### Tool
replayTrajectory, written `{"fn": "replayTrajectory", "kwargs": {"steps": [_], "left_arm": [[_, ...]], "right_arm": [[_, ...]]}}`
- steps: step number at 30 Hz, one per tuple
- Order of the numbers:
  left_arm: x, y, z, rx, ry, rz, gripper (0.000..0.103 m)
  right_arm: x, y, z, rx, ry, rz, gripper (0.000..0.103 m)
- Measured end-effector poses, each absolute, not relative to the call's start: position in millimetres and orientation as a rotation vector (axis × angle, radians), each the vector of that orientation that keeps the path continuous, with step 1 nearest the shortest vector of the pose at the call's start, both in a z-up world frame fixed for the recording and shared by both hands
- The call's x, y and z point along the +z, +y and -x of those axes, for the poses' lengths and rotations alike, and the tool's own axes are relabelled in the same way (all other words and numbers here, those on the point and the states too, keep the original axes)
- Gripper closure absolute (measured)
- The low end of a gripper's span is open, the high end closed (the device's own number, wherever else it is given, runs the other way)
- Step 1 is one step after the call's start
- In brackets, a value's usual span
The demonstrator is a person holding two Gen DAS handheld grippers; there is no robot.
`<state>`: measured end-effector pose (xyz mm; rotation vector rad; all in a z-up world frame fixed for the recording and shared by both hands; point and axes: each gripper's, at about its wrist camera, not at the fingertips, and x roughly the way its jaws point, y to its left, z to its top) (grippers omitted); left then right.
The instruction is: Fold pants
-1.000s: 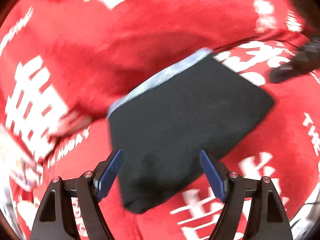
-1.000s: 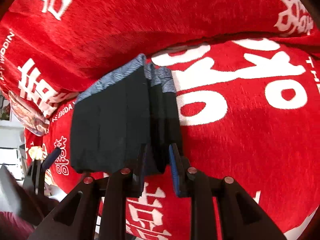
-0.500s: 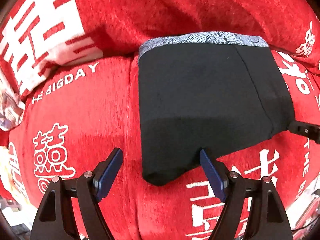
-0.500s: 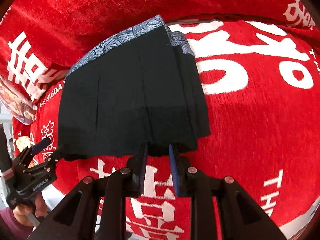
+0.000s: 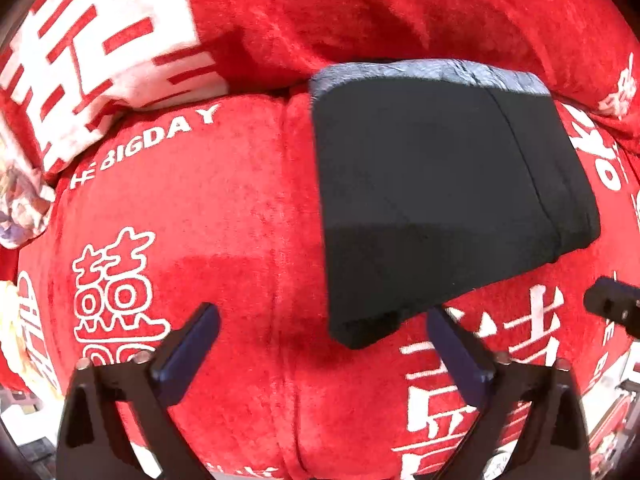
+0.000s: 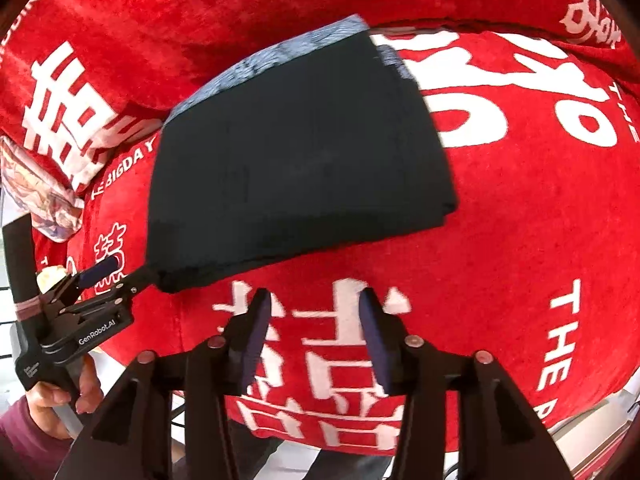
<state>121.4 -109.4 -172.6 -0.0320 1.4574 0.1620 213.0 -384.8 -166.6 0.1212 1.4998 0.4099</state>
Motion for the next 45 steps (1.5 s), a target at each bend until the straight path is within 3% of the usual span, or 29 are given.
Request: {"fn": "replayTrajectory", "kwargs": {"steps": [10,14,21,37,45], "left_arm": [[-171,-93,-123,0.147,1.471,-0.002,0.000],[-169,-85,-124,0.139,1.472,-0.002,0.000],[-166,-71,-124,0.123,1.473,0.016,0.000],[-168,-50,-125,0.098,1.475,0.091,0.000],[-171,-59,-149,0.107,1.465,0.169,0.000]], "right_arm": [[-160,-354,-204,0.405,1.494,-0.100,0.020],[-159,-339,-198,0.403,1.461,-0.017,0.000],[-154,-314,-193,0.422,1.470,0.082,0.000],[-158,-332,-190,0.338,1.523,-0.061,0.000],[-143,-374,-209,0.411,1.463,-0.206,0.000]]}}
